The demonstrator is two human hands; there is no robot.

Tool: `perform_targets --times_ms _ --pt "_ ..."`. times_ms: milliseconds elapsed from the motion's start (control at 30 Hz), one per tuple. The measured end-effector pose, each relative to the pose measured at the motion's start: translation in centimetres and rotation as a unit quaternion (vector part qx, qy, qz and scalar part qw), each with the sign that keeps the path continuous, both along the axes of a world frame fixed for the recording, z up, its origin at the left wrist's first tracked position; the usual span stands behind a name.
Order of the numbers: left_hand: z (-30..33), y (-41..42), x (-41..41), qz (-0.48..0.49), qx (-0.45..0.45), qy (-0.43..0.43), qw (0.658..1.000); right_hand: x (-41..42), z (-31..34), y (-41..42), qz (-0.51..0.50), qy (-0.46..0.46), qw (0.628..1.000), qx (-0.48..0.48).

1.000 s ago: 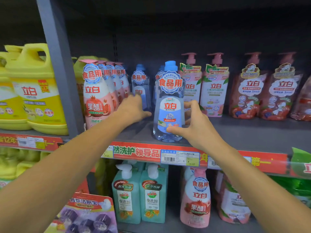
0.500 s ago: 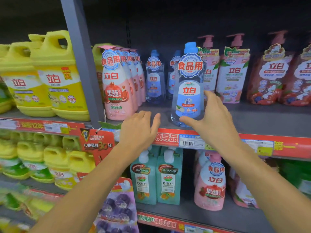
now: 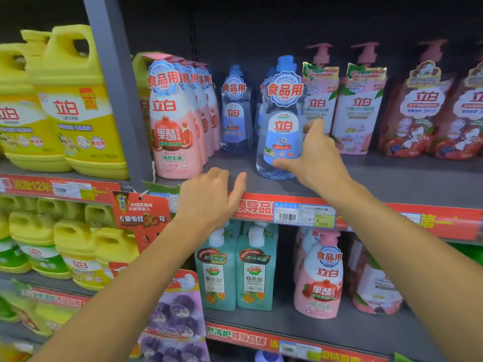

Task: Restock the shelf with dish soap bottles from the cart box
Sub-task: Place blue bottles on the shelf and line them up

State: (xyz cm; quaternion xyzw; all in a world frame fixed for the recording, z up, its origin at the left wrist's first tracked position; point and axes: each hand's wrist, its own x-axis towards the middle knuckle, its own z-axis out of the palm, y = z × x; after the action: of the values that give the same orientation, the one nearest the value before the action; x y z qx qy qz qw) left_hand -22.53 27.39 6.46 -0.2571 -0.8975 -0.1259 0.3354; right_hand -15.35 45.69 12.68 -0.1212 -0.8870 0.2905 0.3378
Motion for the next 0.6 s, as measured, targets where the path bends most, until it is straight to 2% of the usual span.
perform_targets --times_ms 367,600 --pt "-0.1 0.3 0.1 -0.005 0.011 0.027 1.0 -7.9 0.5 1.6 -0.033 -0.013 0.999 -0.018" --pt "0.0 0.5 -0.1 -0.011 0.009 0.032 0.999 -10.5 1.4 2.7 -0.054 -0.059 0.997 0.001"
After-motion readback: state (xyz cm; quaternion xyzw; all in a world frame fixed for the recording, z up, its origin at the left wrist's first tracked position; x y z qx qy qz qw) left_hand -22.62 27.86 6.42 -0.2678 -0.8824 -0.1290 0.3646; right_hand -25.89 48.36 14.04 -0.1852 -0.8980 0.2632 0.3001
